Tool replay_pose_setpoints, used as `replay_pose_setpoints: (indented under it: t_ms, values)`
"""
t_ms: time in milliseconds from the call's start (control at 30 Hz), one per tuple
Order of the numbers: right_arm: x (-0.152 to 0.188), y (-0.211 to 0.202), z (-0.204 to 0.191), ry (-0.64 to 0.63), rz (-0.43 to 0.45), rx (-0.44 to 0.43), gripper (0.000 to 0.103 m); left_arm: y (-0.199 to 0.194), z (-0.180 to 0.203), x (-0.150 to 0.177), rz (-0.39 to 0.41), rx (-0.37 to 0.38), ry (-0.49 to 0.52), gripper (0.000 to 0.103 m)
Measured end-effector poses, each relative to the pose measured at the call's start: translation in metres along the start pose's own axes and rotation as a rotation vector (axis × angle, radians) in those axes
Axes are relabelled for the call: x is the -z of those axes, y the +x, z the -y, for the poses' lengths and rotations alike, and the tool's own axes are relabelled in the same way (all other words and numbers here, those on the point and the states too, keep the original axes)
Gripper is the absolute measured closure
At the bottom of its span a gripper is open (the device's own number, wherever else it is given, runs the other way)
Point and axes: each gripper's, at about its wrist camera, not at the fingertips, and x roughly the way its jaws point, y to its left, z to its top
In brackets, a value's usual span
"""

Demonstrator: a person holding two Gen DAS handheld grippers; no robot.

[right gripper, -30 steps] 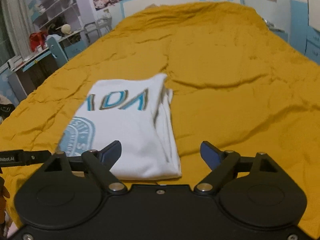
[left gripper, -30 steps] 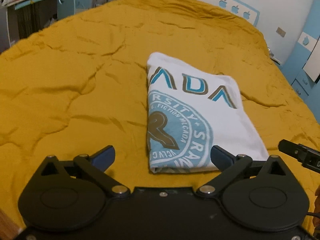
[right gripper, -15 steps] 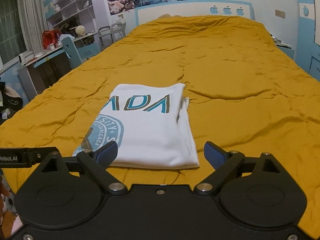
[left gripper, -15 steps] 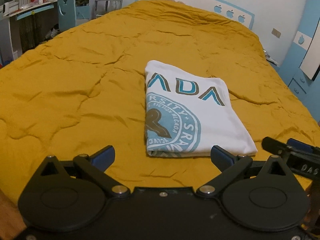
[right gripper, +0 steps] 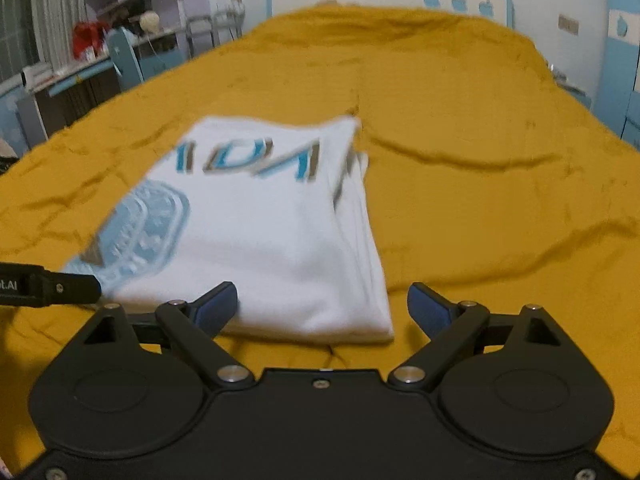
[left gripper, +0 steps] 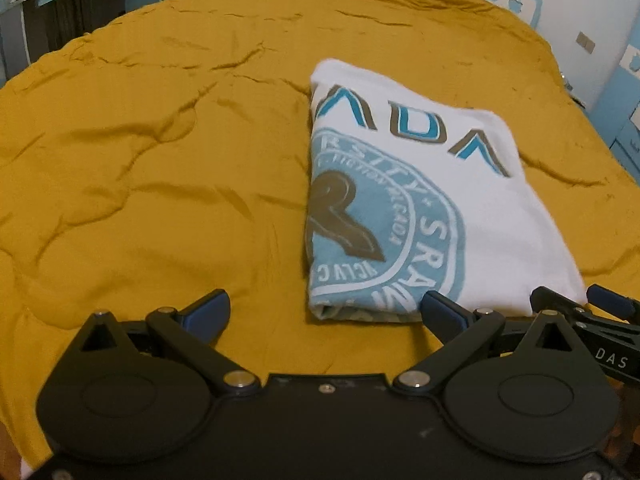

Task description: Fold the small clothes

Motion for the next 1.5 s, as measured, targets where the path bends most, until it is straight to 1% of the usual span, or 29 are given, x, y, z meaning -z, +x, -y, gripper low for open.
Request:
replay_pose_setpoints:
  t_ms: [100, 167, 200, 333, 400, 500, 633, 767, 867, 1000, 1133, 1200, 1300, 1367, 1500]
  values:
    - [0.004, 0.002, 0.007, 0.041, -0.017, -0.020, 0.009, 0.003, 0.001, -0.001, 0.003, -0.003, 0.012, 0.000]
    - [0.000, -0.001, 0.008, 0.049, -0.022, -0.026, 0.009, 0.000, 0.001, -0.006, 0.010, 0.007, 0.004, 0.000]
    - [-0.003, -0.004, 0.008, 0.048, -0.011, -0.026, 0.009, -0.002, 0.001, -0.009, 0.024, 0.018, -0.002, 0.000]
    - [-0.023, -0.013, 0.006, 0.045, 0.085, -0.037, 0.009, -0.006, 0.005, -0.032, 0.088, 0.033, -0.010, 0.000]
    - [-0.036, -0.009, 0.004, 0.036, 0.112, -0.042, 0.009, 0.000, 0.009, -0.044, 0.096, 0.020, -0.004, 0.000]
    - [-0.046, 0.014, 0.000, 0.011, 0.079, -0.020, 0.009, 0.020, 0.012, -0.055, 0.067, -0.005, 0.004, 0.000]
    - [-0.036, 0.042, 0.002, -0.002, -0.009, -0.002, 0.009, 0.045, 0.013, -0.051, 0.005, -0.009, 0.009, 0.000]
    - [-0.031, 0.044, 0.012, 0.058, -0.031, -0.028, 0.009, 0.052, 0.011, -0.051, 0.000, 0.004, -0.014, 0.000]
    - [-0.034, 0.040, 0.011, 0.055, -0.036, -0.022, 0.008, 0.048, 0.011, -0.054, 0.001, 0.005, -0.010, 0.000]
    - [-0.043, 0.025, 0.005, 0.040, -0.019, -0.018, 0.008, 0.023, 0.010, -0.057, 0.041, 0.013, 0.008, 0.000]
    - [-0.051, -0.008, 0.001, 0.063, 0.019, -0.033, 0.008, -0.018, 0.003, -0.055, 0.093, 0.020, 0.007, 0.000]
    - [-0.053, -0.025, 0.001, 0.085, 0.025, -0.041, 0.008, -0.041, 0.000, -0.051, 0.117, 0.025, 0.006, 0.000]
    - [-0.053, -0.056, -0.001, 0.118, 0.025, -0.071, 0.008, -0.073, -0.001, -0.042, 0.145, 0.033, 0.024, 0.000]
    - [-0.052, -0.074, -0.004, 0.124, 0.040, -0.085, 0.008, -0.093, 0.000, -0.034, 0.158, 0.027, 0.040, 0.000]
    - [-0.048, -0.105, -0.016, 0.085, 0.049, -0.080, 0.008, -0.122, 0.006, -0.016, 0.179, 0.007, 0.073, 0.000]
